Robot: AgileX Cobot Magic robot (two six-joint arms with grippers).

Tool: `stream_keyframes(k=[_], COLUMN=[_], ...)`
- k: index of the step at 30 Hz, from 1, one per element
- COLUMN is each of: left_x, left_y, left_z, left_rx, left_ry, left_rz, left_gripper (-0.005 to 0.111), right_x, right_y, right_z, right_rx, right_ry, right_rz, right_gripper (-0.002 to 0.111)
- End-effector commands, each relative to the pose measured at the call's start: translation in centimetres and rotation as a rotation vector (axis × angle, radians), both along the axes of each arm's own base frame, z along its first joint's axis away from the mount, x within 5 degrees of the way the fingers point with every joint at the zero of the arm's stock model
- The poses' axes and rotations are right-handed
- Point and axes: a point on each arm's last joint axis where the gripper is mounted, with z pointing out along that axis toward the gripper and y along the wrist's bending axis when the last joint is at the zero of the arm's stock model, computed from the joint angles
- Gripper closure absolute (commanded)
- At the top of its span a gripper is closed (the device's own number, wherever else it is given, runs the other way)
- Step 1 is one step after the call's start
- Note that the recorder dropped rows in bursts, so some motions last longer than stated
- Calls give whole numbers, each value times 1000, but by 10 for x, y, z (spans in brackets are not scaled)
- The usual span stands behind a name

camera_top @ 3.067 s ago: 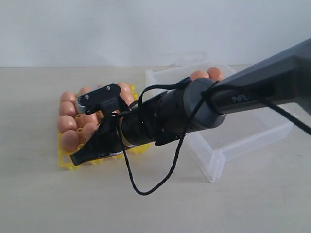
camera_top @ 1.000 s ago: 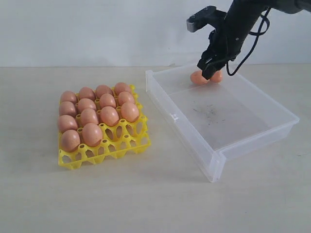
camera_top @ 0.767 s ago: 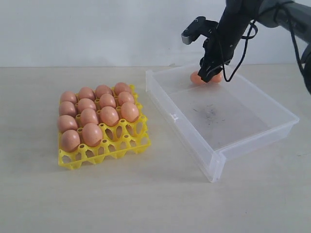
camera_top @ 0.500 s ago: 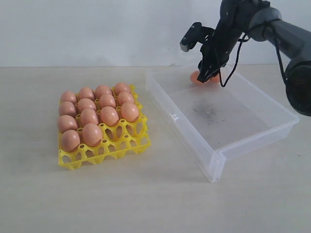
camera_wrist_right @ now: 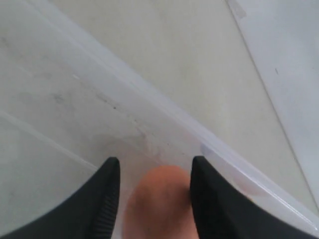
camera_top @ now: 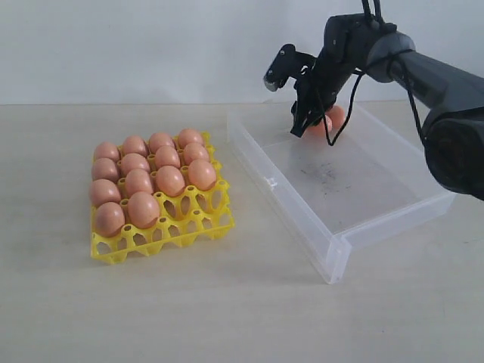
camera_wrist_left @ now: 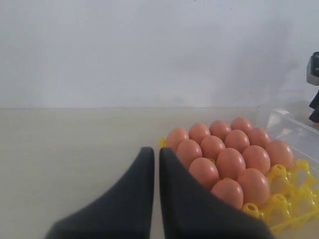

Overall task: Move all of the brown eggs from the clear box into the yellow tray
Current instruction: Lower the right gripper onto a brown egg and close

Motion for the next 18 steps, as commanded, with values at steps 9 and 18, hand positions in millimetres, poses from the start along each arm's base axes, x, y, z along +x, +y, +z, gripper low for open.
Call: stream_keyframes(k=[9, 18], left_x=[0, 0], left_y=[0, 0], left_z=[-1, -1], left_rx=[0, 0], left_ry=[-4, -4], left_rz=[-1, -1], left_gripper=[103, 103], right_x=[3, -1], right_y=[-16, -27], right_z=[15, 27], right_rx=[119, 245], right_ry=[24, 114], right_rz=[-284, -468], right_gripper=[69, 69])
